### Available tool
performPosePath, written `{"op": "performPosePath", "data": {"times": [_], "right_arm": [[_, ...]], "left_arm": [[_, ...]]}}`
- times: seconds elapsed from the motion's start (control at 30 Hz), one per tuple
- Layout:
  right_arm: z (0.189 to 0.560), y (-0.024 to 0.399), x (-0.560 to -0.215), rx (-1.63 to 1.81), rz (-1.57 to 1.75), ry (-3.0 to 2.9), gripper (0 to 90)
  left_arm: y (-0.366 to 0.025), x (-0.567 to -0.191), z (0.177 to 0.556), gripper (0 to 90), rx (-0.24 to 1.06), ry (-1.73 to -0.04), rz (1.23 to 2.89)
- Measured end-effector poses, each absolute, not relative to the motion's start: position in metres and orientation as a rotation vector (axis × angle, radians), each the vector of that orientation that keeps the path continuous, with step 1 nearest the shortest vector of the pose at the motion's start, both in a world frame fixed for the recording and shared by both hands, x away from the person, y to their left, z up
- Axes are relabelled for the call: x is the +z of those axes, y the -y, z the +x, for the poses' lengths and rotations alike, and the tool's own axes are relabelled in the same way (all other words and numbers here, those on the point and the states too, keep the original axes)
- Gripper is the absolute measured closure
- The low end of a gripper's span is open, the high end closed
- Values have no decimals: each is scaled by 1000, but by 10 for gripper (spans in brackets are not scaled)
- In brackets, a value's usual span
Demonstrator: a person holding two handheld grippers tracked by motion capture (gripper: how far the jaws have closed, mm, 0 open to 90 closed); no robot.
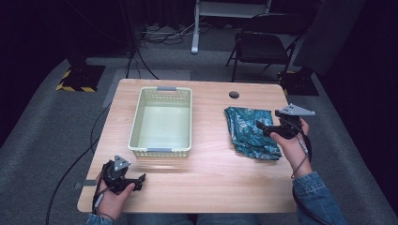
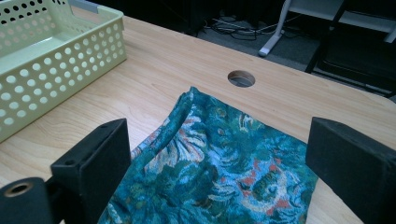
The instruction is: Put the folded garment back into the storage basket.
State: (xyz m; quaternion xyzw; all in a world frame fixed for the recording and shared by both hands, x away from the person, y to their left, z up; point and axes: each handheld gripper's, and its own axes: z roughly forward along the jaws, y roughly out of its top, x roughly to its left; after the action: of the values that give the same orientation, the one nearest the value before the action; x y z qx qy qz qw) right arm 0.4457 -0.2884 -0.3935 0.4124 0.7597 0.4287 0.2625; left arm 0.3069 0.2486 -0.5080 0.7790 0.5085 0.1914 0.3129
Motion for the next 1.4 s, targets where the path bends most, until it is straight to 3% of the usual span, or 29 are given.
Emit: {"op": "performPosePath", "data": {"times": [0.6, 1.4], "right_arm": [[466, 268, -402, 1154, 1109, -2086, 71], [488, 231, -442, 1079, 1115, -2195, 79]], "left_arm": [[-249, -508, 307, 4, 505, -1341, 2055], [-249, -508, 307, 4, 505, -1341, 2054]]}}
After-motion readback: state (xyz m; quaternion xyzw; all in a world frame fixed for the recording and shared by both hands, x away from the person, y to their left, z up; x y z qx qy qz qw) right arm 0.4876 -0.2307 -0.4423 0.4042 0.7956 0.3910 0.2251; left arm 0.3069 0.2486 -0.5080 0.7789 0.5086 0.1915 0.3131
